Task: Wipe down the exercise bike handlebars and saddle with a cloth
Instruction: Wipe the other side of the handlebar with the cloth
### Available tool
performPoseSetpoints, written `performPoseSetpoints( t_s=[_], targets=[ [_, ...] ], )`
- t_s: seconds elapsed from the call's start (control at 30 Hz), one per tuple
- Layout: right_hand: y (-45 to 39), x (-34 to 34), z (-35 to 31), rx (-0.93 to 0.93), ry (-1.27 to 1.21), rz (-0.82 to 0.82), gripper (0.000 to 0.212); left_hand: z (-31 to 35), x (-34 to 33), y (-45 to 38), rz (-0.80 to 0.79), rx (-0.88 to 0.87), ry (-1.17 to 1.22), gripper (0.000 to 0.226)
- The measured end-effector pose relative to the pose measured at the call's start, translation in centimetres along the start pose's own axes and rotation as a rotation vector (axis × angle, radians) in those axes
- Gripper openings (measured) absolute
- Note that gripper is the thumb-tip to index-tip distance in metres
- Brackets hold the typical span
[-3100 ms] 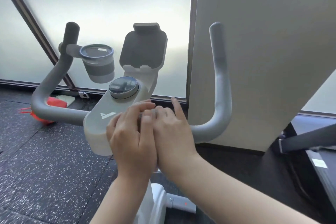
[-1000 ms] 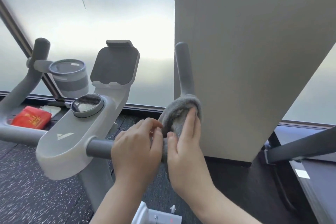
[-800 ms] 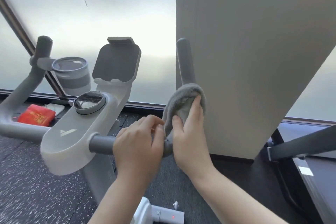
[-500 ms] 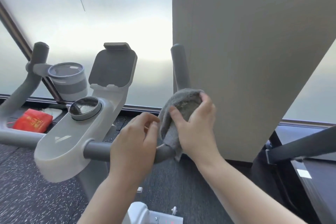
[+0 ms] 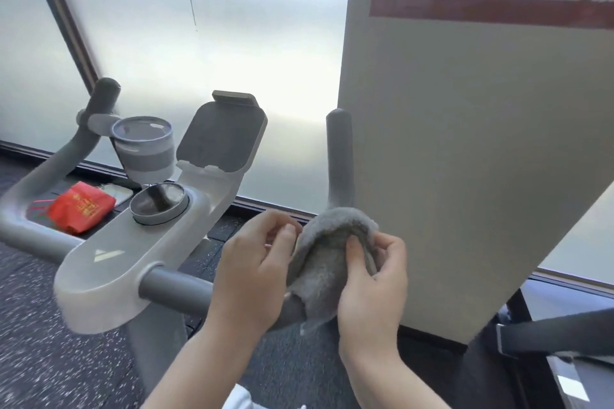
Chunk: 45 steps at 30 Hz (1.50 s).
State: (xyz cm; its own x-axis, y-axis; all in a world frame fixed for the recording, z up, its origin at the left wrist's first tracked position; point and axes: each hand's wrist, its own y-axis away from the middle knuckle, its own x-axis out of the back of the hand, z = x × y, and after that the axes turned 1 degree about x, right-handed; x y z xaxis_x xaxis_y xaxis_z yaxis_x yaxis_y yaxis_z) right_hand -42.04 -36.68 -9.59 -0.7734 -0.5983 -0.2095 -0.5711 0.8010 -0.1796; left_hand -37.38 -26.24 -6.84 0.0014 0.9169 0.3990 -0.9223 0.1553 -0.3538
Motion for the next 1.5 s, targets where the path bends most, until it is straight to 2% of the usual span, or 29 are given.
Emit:
performPoseSetpoints(
  t_s=[0.1, 0.17, 0.3, 0.37, 0.43, 0.5, 0.6, 0.67, 0.83, 1.03, 1.17, 1.23, 1.37, 1.43, 1.5],
  targets=[
    [-1.6, 2.2, -1.4, 0.052, -0.098, 0.107, 0.017, -0.4, 0.0, 0.0, 0.004, 0.060, -0.026, 0.021],
    [-3.2, 3.5, -2.7, 0.071, -0.143, 0.089, 0.019, -0.3, -0.2, 0.1, -0.002, 0.073, -0.086, 0.020],
    [-4.2, 4.0, -3.4, 0.257, -0.023, -0.062, 0.019, 0.5, -0.8, 0.6, -0.019, 0.049, -0.244, 0.012],
    [-2.2, 2.8, -1.9, 0.303, 0.133, -0.245, 0.031, 0.8, -0.9, 0.6, -0.050, 0.033, -0.310, 0.013],
    [0.3, 1.4, -0.1, 0.266, 0.226, -0.427, 0.056, 0.6, -0.8, 0.5, -0.091, 0.046, -0.305, 0.015],
    [0.7, -0.1, 0.7, 0.216, 0.270, -0.431, 0.066, 0.2, -0.5, 0.3, -0.147, 0.059, -0.251, 0.021],
    [-2.6, -1.8, 0.4, 0.161, 0.301, -0.340, 0.061, -0.1, -0.2, 0.0, -0.246, 0.053, -0.187, 0.031],
    [-4.2, -2.2, -0.3, 0.161, 0.348, -0.326, 0.059, -0.4, -0.1, -0.4, -0.282, 0.063, -0.110, 0.025],
    [-1.2, -0.7, -0.7, 0.132, 0.395, -0.280, 0.050, -0.9, 0.2, -1.8, -0.342, 0.036, -0.012, 0.019],
    [-3.4, -2.2, -0.4, 0.242, 0.491, -0.311, 0.060, -1.3, -0.1, -2.6, -0.423, 0.014, 0.029, 0.026],
    [-2.1, -0.5, 0.0, 0.281, 0.441, -0.454, 0.054, -1.4, 0.0, -2.4, -0.427, 0.004, 0.023, 0.026],
    [-2.9, 0.4, -0.4, 0.392, 0.471, -0.553, 0.047, -1.3, 0.0, -2.5, -0.389, -0.002, 0.018, 0.024],
    [-8.8, 0.7, -1.0, 0.809, 0.830, -0.732, 0.044, -1.0, -0.1, -2.1, -0.341, -0.022, -0.083, 0.021],
    [-10.1, 0.4, -1.3, 0.893, 0.881, -0.740, 0.042, -0.9, -0.1, -1.8, -0.341, -0.027, -0.142, 0.022],
    [-9.5, 0.6, -1.2, 0.886, 0.790, -0.766, 0.036, -0.8, -0.1, -1.6, -0.343, -0.025, -0.198, 0.019]
  ],
)
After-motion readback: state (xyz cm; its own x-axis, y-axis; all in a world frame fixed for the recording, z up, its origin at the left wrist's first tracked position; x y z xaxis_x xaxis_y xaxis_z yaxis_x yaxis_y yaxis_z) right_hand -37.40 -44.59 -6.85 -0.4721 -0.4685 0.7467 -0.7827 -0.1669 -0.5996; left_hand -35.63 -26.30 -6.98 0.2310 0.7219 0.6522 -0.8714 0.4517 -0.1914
